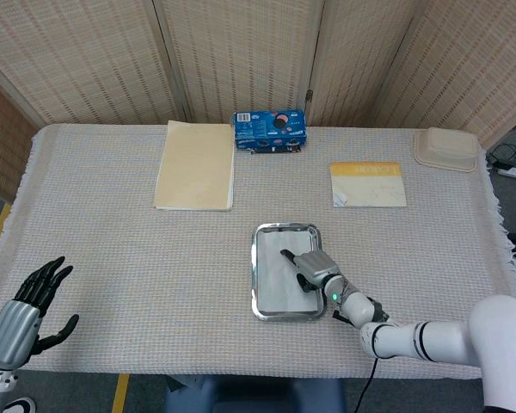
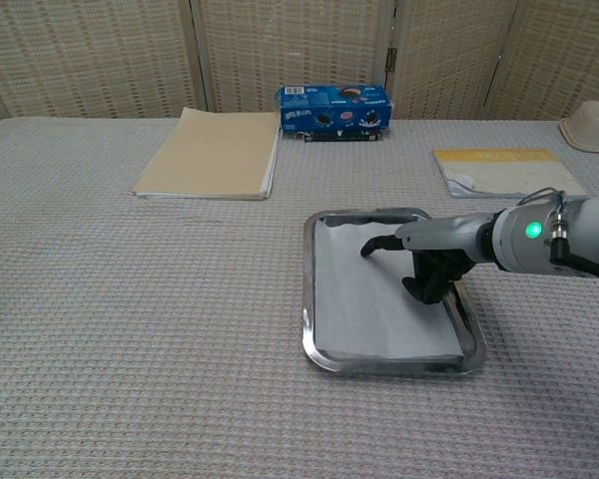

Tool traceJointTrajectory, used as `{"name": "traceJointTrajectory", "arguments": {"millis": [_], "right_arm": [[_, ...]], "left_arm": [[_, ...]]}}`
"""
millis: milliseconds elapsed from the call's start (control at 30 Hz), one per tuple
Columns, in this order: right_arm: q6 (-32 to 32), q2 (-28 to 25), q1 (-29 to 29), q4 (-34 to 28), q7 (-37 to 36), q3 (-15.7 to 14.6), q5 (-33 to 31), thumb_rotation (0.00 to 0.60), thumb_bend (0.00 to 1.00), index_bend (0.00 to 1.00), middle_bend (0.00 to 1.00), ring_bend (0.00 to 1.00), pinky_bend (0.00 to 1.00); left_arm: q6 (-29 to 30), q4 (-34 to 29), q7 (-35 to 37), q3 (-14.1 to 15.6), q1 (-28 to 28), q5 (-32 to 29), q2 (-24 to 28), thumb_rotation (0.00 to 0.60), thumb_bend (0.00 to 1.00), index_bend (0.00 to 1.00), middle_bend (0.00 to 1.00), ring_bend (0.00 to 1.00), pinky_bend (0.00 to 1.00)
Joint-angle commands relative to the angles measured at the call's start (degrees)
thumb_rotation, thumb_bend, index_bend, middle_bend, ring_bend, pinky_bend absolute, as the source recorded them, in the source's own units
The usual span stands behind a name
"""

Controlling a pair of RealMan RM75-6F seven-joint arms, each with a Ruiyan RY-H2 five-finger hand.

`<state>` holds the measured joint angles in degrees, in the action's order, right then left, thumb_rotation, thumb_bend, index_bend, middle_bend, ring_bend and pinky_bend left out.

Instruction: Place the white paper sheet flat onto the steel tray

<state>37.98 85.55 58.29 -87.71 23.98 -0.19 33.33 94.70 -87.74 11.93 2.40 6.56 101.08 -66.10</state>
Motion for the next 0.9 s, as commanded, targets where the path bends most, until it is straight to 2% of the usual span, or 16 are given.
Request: {"name": "traceJointTrajectory", "arguments": {"millis": [33,167,367,467,500,567,633,700,800,833,900], "right_arm": [[0.27,-1.07,-0.57,-1.09,-0.96,-0.19,1.15,0.600,0.78,0.00,1.00,1.00,1.00],[0.72,-2.17,-1.14,-2.30,-1.98,-0.26,2.61,0.600,0.78,0.00,1.00,1.00,1.00],[3.25,-3.22,-3.43,-3.79,-5.69,1.56,8.36,0.600,0.78,0.00,1.00,1.00,1.00],[7.29,-3.82,-6.41,-5.45,-9.42,3.04,14.85,0.600,0.78,0.00,1.00,1.00,1.00],[10.01,-4.17,-8.33,-6.51,-11.64,3.43,18.92,0.600,0.78,0.00,1.00,1.00,1.00],[15.19,-4.85,-11.65,-7.77,-14.73,2.94,26.49,0.600,0.78,0.00,0.95,0.96,0.92],[20.73,-6.11,-15.28,-8.60,-16.62,0.76,34.11,0.600,0.78,0.00,0.77,0.81,0.76],[24.59,-8.03,-18.26,-9.60,-17.59,-1.70,39.44,0.600,0.78,0.00,0.47,0.54,0.53],[33.07,-9.17,-23.67,-8.69,-19.34,-4.81,47.32,0.600,0.78,0.00,0.13,0.23,0.29],[36.15,-9.27,-25.51,-7.69,-19.24,-5.75,49.64,0.600,0.78,0.00,0.06,0.14,0.23],[42.70,-9.56,-29.76,-4.89,-18.92,-8.08,54.40,0.600,0.78,0.00,0.00,0.03,0.14]], "left_arm": [[-0.10,0.08,-0.21,0.05,0.03,0.11,-0.10,0.600,0.42,0.00,0.00,0.00,0.14],[-0.22,0.07,-0.45,0.09,0.02,0.13,-0.16,0.600,0.42,0.00,0.00,0.00,0.14],[-0.09,0.07,-0.47,0.17,0.01,0.44,-0.17,0.600,0.42,0.00,0.00,0.00,0.13],[0.16,0.12,-0.26,0.10,-0.03,0.51,-0.15,0.600,0.42,0.00,0.00,0.00,0.13],[0.23,0.14,-0.14,0.06,-0.03,0.50,-0.14,0.600,0.42,0.00,0.00,0.00,0.13],[0.27,0.29,-0.17,0.05,-0.02,0.55,-0.17,0.600,0.42,0.00,0.00,0.00,0.12],[-0.10,0.55,-0.60,0.09,0.05,0.48,-0.31,0.600,0.42,0.00,0.00,0.00,0.11],[-0.55,0.71,-1.09,0.15,0.15,0.38,-0.51,0.600,0.42,0.00,0.00,0.00,0.10],[-0.86,0.80,-1.81,0.09,0.30,0.40,-0.74,0.600,0.42,0.00,0.00,0.00,0.08],[-0.88,0.86,-2.02,0.03,0.33,0.38,-0.82,0.600,0.42,0.00,0.00,0.00,0.08],[-0.91,0.98,-2.50,-0.14,0.34,0.18,-0.97,0.600,0.42,0.00,0.00,0.00,0.06]]}}
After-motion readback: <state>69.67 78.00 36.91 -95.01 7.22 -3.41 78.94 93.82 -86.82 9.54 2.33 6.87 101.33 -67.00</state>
